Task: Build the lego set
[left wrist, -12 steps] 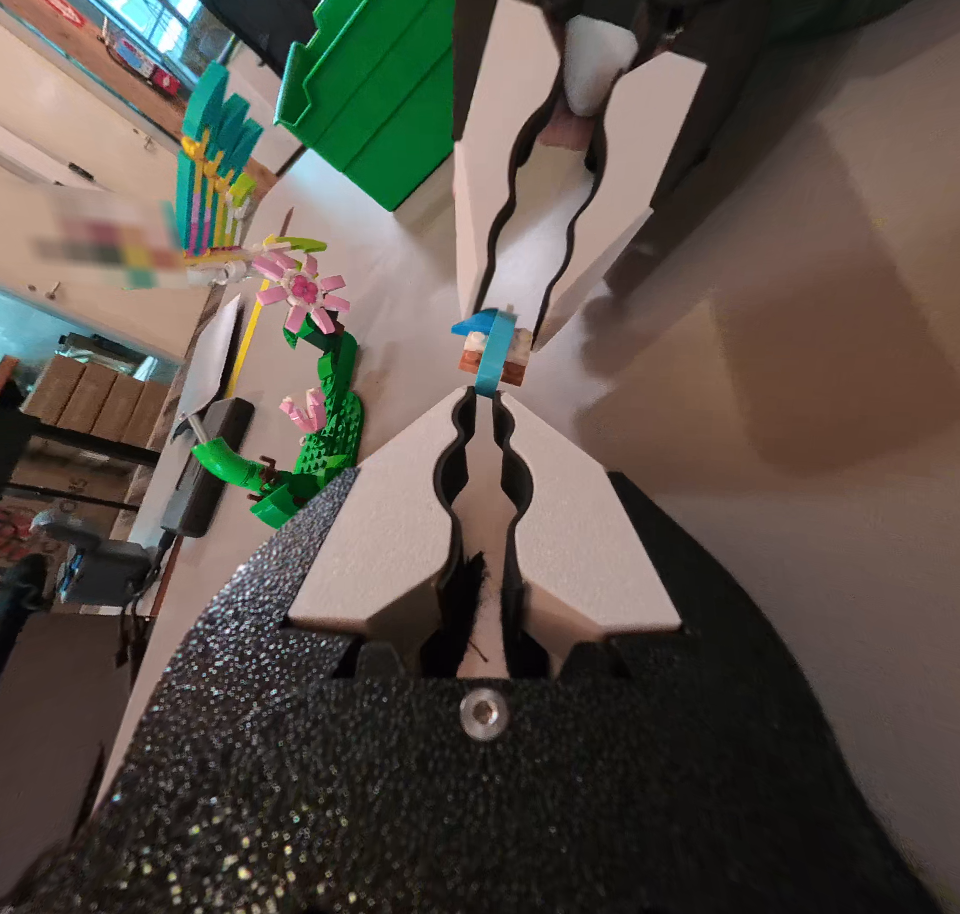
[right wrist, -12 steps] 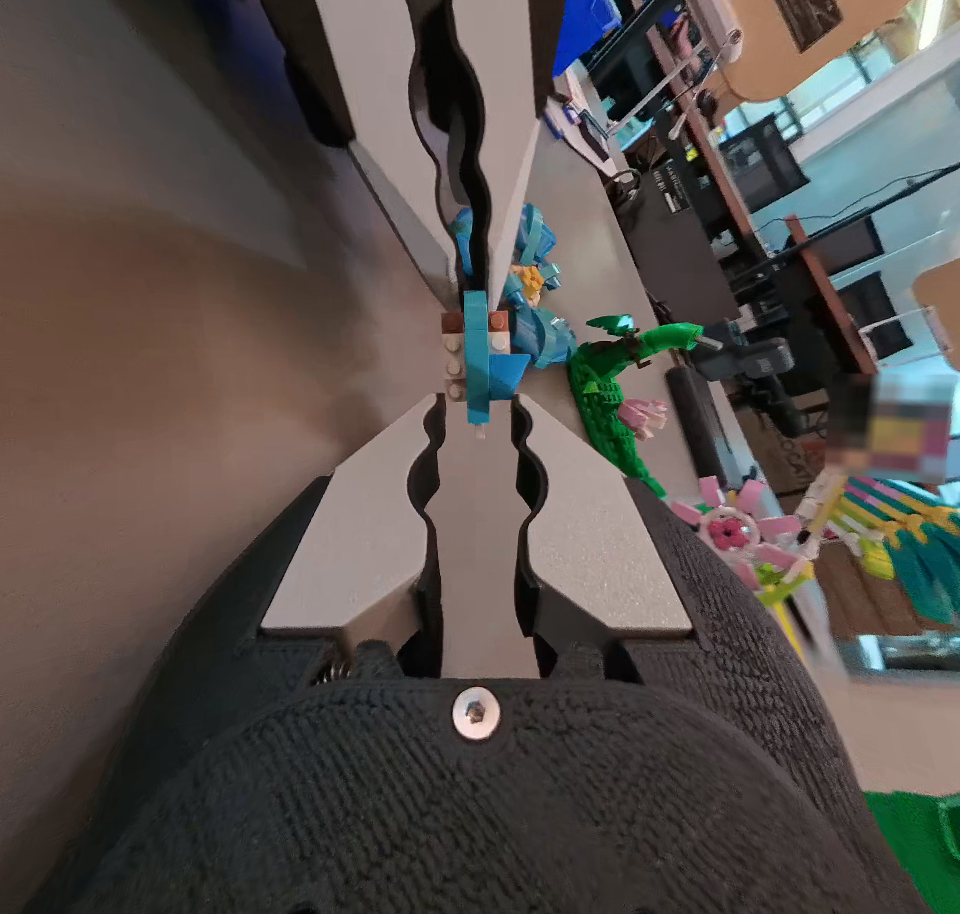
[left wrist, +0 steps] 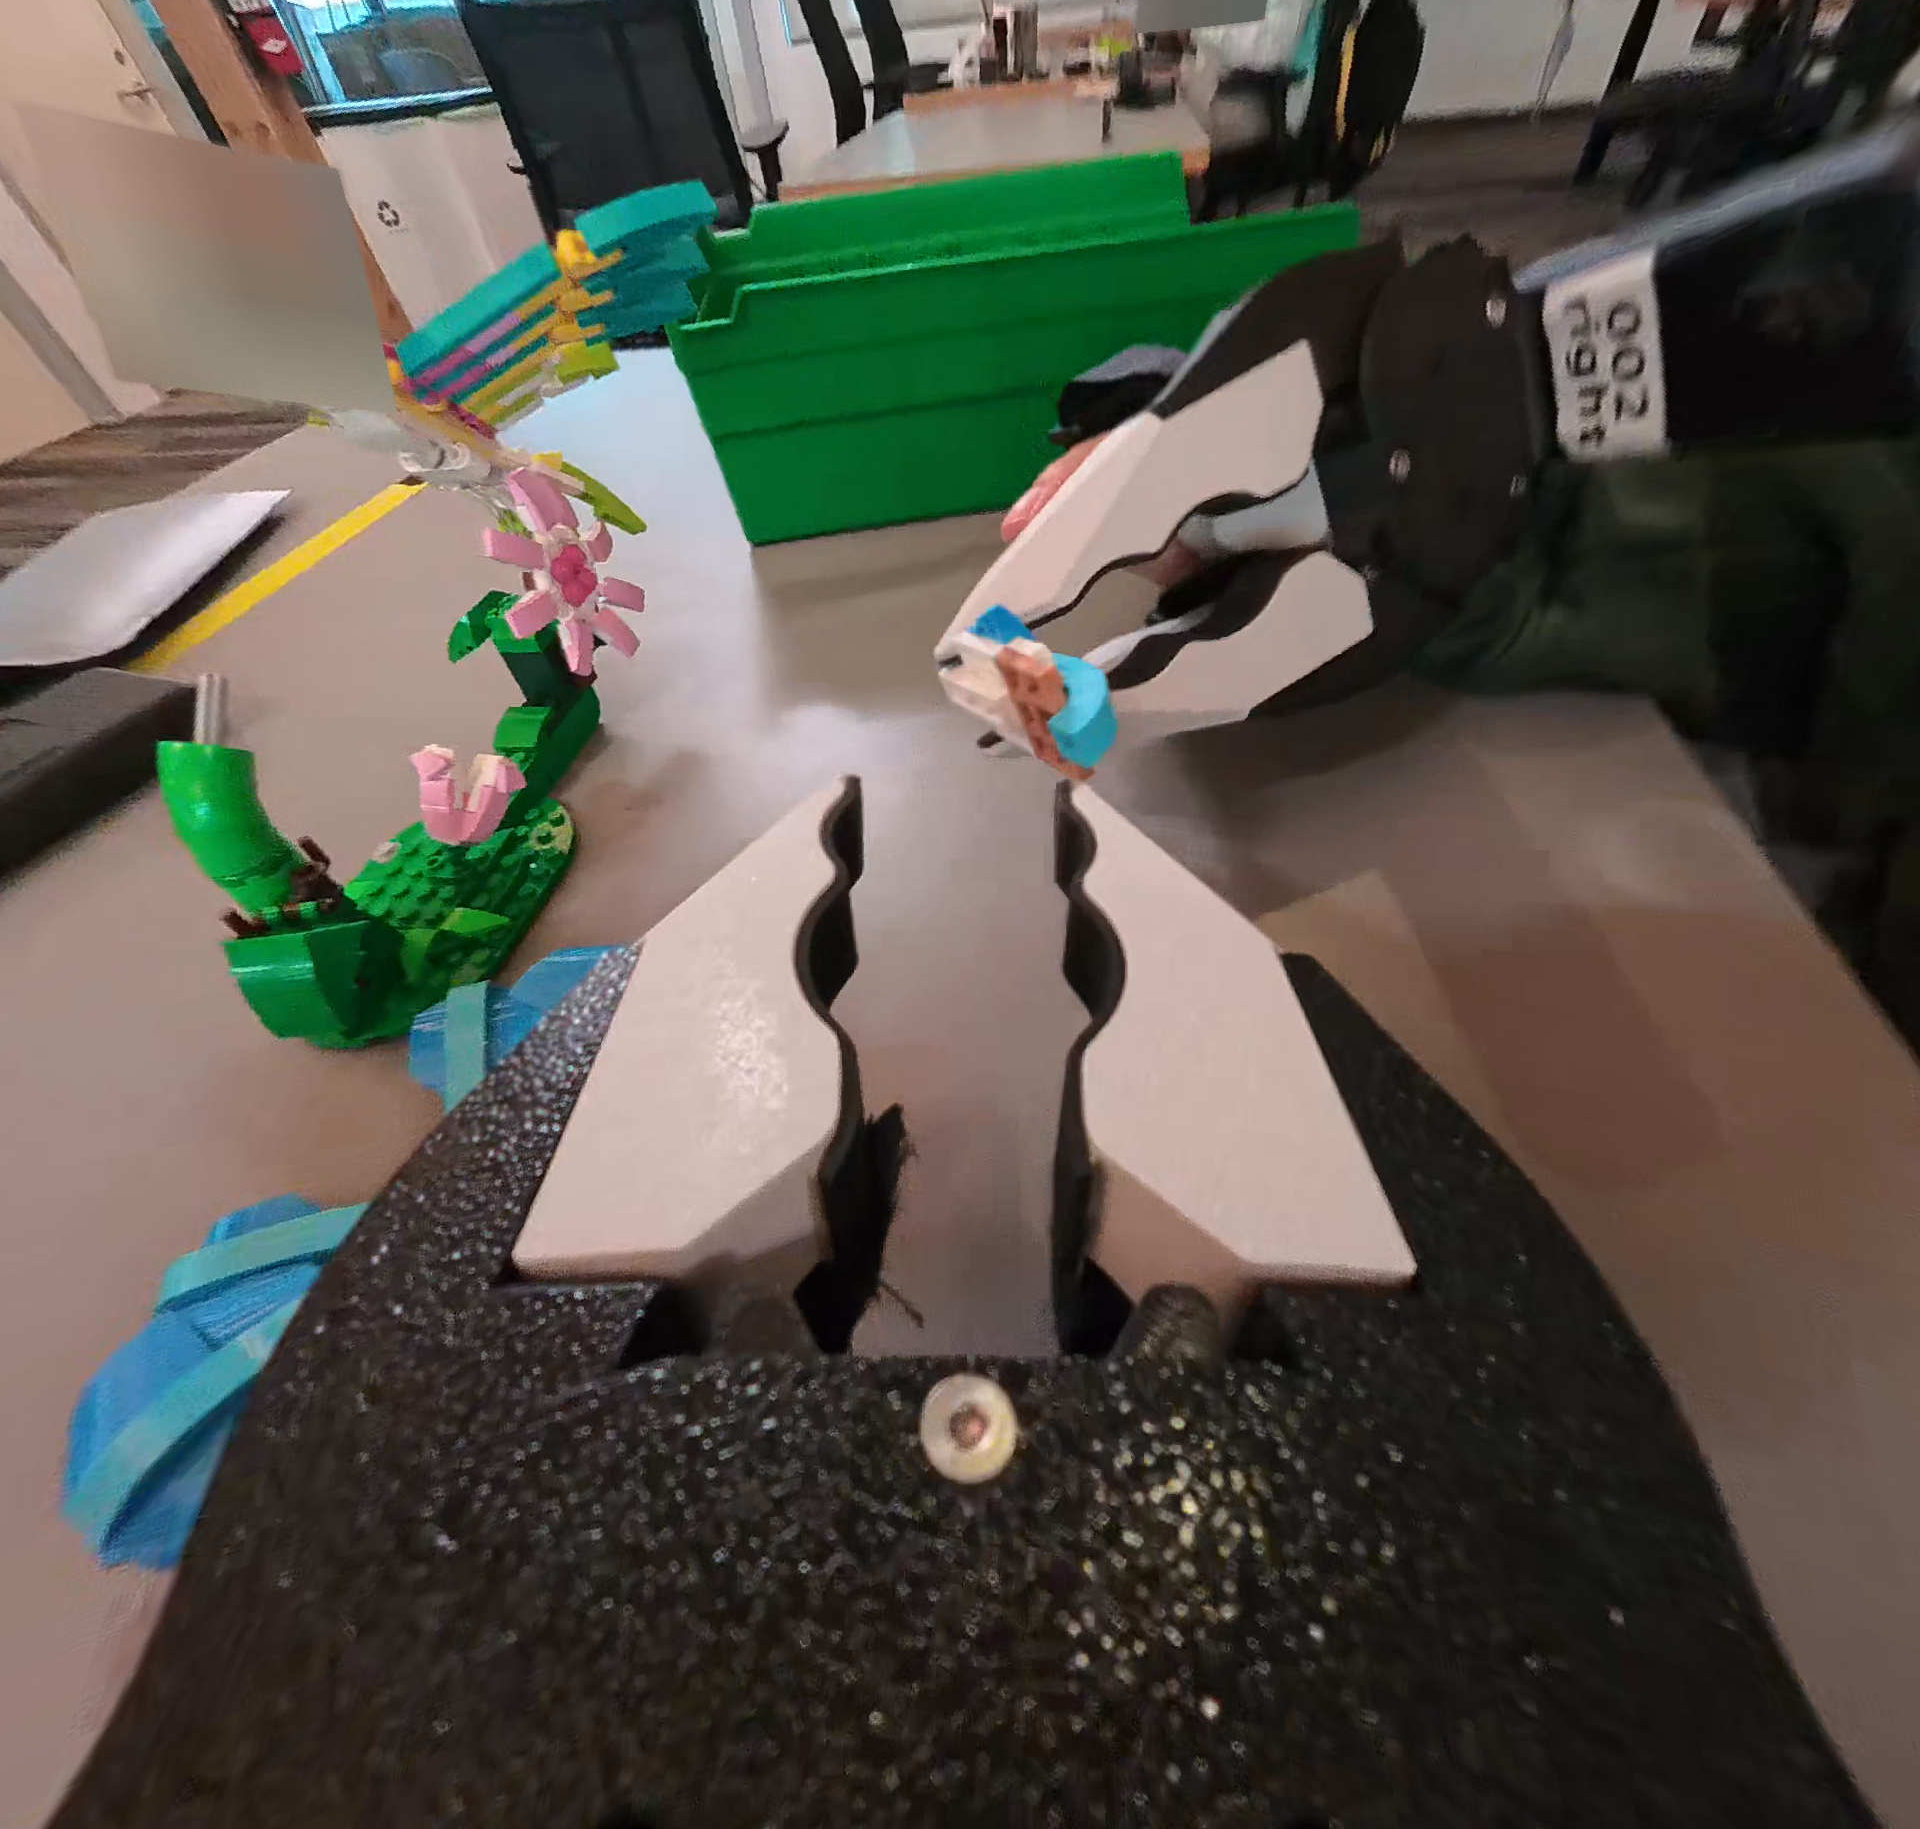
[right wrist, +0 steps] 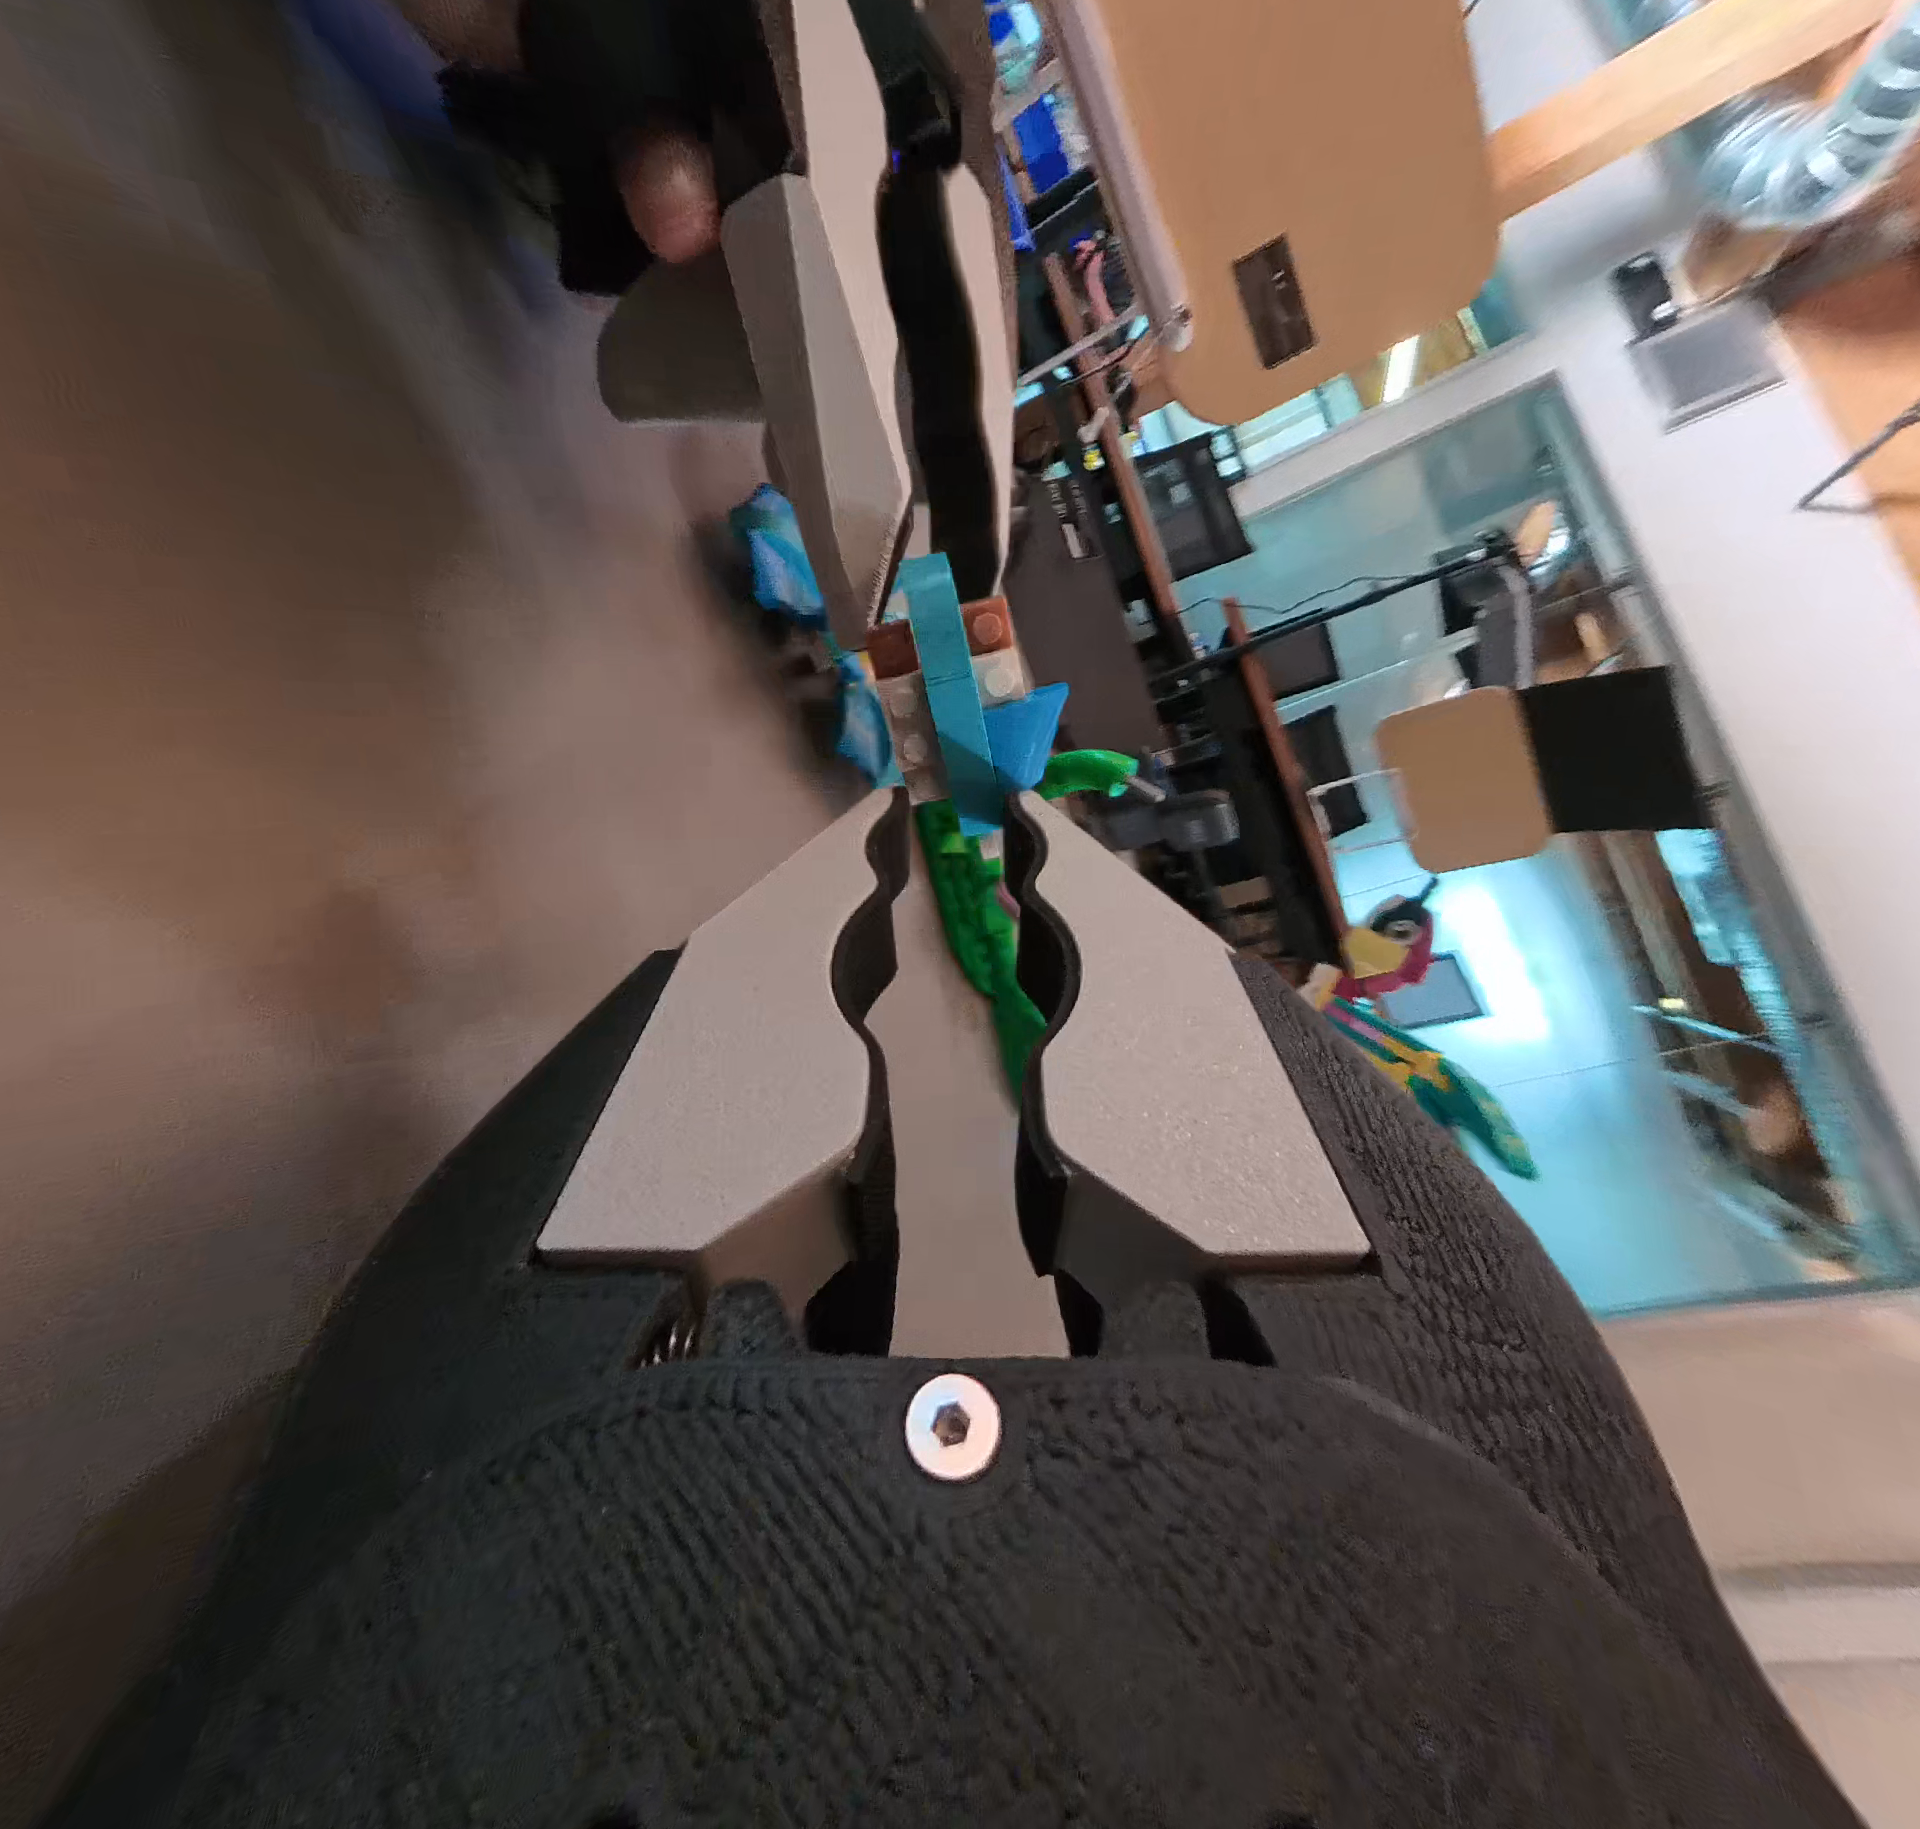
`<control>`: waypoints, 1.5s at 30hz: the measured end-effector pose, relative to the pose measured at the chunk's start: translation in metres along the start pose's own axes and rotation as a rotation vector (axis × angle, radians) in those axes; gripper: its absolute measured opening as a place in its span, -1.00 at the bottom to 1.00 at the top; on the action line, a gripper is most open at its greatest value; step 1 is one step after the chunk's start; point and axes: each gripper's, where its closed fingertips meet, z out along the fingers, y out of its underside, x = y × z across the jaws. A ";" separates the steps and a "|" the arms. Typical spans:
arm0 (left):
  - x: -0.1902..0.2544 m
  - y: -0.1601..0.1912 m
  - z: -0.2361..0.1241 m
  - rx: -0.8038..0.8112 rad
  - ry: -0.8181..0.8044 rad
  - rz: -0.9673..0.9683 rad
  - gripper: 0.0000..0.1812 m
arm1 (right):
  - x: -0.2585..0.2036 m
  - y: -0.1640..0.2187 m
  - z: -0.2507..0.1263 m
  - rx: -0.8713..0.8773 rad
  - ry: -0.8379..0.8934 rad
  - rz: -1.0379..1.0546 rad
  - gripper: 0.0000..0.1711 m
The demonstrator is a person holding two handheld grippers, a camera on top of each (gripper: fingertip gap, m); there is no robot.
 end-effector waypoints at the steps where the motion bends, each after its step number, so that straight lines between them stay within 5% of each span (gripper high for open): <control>1: 0.001 -0.002 0.001 0.012 0.009 -0.025 -0.59 | 0.003 -0.001 0.000 -0.006 0.037 -0.047 -0.82; 6: 0.008 -0.004 0.009 0.017 0.053 -0.101 -0.23 | 0.003 -0.003 0.007 -0.087 0.132 -0.278 -0.94; 17: -0.003 0.005 0.017 -0.068 -0.141 0.117 -0.82 | 0.005 0.002 0.012 -0.151 0.156 -0.296 -0.94; 21: -0.008 0.008 0.011 -0.123 -0.181 0.265 -0.85 | 0.001 0.002 0.009 -0.084 0.088 -0.152 -0.94; 26: -0.010 0.034 0.011 -0.306 -0.202 0.548 -0.86 | 0.002 -0.014 -0.006 0.147 -0.101 0.303 -0.65; 45: -0.003 0.046 0.020 -0.321 -0.184 0.637 -0.81 | -0.046 -0.008 0.009 0.014 -0.264 0.138 -0.99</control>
